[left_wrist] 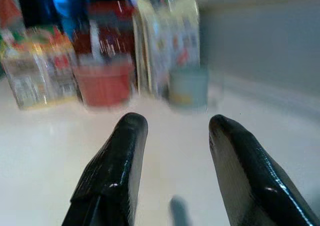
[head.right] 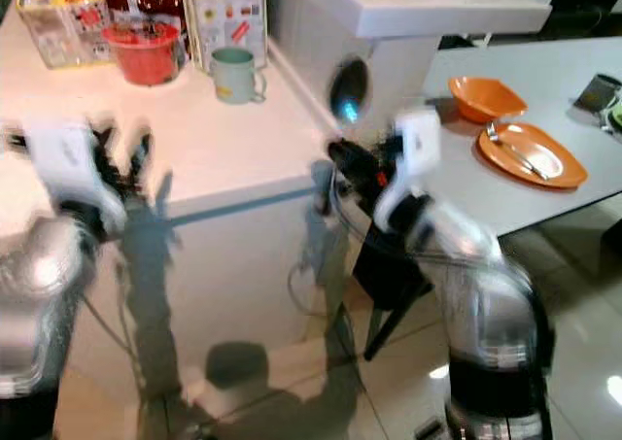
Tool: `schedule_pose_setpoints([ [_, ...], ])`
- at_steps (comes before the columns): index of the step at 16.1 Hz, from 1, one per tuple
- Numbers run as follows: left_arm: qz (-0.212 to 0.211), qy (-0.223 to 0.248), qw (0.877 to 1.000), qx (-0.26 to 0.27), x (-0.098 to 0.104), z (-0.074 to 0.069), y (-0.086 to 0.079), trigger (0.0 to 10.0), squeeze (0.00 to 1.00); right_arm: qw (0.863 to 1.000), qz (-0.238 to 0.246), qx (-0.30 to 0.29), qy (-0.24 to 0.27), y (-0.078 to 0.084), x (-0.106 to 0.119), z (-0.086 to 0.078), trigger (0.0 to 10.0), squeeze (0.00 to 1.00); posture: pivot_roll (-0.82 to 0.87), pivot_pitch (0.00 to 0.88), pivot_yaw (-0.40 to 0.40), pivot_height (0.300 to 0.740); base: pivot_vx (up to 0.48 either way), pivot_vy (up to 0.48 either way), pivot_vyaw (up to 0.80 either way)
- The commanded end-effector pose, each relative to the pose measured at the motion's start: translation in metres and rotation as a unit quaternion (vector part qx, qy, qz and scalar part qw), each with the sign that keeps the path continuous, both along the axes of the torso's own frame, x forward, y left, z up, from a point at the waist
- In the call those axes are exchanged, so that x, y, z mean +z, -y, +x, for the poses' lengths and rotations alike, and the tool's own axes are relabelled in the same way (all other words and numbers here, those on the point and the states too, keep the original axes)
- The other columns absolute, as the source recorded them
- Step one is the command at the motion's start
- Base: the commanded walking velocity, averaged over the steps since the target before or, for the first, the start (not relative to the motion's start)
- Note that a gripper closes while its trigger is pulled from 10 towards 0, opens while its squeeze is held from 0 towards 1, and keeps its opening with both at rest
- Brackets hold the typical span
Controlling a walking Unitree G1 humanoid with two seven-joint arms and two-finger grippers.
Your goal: Setting the table
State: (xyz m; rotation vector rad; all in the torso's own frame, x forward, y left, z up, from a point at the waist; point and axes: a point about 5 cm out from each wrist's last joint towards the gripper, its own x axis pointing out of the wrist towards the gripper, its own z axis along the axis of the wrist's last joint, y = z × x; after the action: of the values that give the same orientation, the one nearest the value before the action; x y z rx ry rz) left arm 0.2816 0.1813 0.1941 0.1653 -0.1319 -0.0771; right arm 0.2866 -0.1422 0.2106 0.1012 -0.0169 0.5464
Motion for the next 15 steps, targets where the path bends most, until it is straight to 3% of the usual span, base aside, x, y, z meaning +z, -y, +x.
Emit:
schedule_pose_setpoints([
  [1, 0.014, 0.008, 1.0, -0.006, 0.002, -0.001, 0.005, 10.0, 0.0, 0.998, -0.034, -0.037, 0.031, 0.0, 0.003, -0.007, 10.0, 0.0, 0.06, 0.0, -0.055, 0.74, 0.0, 0.0, 0.0],
  [4, 0.023, 0.0, 0.999, -0.029, -0.003, -0.001, 0.019, 10.0, 0.0, 0.986, -0.132, -0.1, 0.027, -0.001, -0.036, -0.017, 10.0, 0.0, 0.06, 0.0, -0.036, 0.74, 0.0, -0.305, 0.0],
  [6, 0.01, -0.025, 0.999, -0.025, -0.018, -0.001, 0.015, 10.0, 0.0, 0.982, -0.125, -0.14, 0.017, 0.0, -0.047, -0.018, 10.0, 0.0, 0.05, 0.0, -0.018, 0.74, 0.0, -0.433, 0.0],
  [8, -0.001, -0.015, 1.0, -0.019, -0.013, 0.004, 0.019, 10.0, 0.0, 0.978, -0.133, -0.16, 0.029, 0.006, -0.046, -0.018, 10.0, 0.0, 0.05, 0.0, -0.022, 0.74, 0.0, -0.461, 0.24],
  [15, -0.002, -0.01, 1.0, -0.029, -0.011, 0.003, 0.03, 10.0, 0.0, 0.973, -0.149, -0.174, 0.041, 0.014, -0.049, -0.006, 10.0, 0.0, 0.06, 0.0, -0.04, 0.74, 0.0, -0.463, 0.8],
])
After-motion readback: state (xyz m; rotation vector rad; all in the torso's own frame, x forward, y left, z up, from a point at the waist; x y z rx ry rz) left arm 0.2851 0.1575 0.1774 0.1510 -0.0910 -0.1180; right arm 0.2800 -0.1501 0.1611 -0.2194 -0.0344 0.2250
